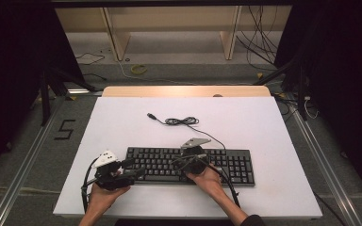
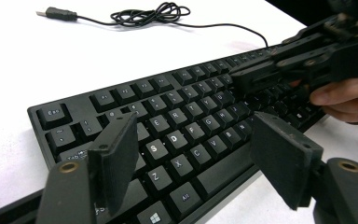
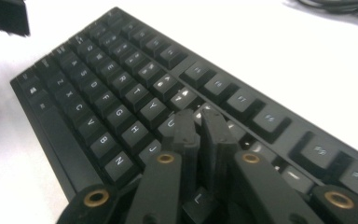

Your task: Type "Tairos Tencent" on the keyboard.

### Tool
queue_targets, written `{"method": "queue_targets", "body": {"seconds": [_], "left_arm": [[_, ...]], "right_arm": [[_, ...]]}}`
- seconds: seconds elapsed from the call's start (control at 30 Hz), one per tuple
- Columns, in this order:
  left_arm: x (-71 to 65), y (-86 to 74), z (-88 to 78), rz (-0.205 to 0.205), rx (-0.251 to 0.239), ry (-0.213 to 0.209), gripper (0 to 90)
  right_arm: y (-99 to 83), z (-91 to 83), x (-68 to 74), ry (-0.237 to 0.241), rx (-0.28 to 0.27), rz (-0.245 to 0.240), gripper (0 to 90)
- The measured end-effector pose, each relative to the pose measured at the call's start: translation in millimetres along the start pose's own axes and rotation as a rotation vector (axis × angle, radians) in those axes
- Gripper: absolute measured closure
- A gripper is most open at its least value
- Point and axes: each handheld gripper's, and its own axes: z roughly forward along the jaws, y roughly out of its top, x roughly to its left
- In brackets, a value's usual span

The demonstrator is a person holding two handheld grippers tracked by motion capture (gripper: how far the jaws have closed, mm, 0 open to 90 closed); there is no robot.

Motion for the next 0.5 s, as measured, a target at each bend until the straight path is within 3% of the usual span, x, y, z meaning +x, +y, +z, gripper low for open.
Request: {"method": "queue_targets", "body": {"seconds": [0.37,0.5], "left_arm": [[-0.2,1.2,3.7,-0.016,0.008,0.017,32.0],[0.1,3.4,7.1,-0.009,0.021,0.022,31.9]], "right_arm": [[-7.0,-29.9,-10.2,0.042,-0.075,0.019,66.2],[-9.7,-38.1,-13.0,0.042,-0.085,0.013,53.9]]}}
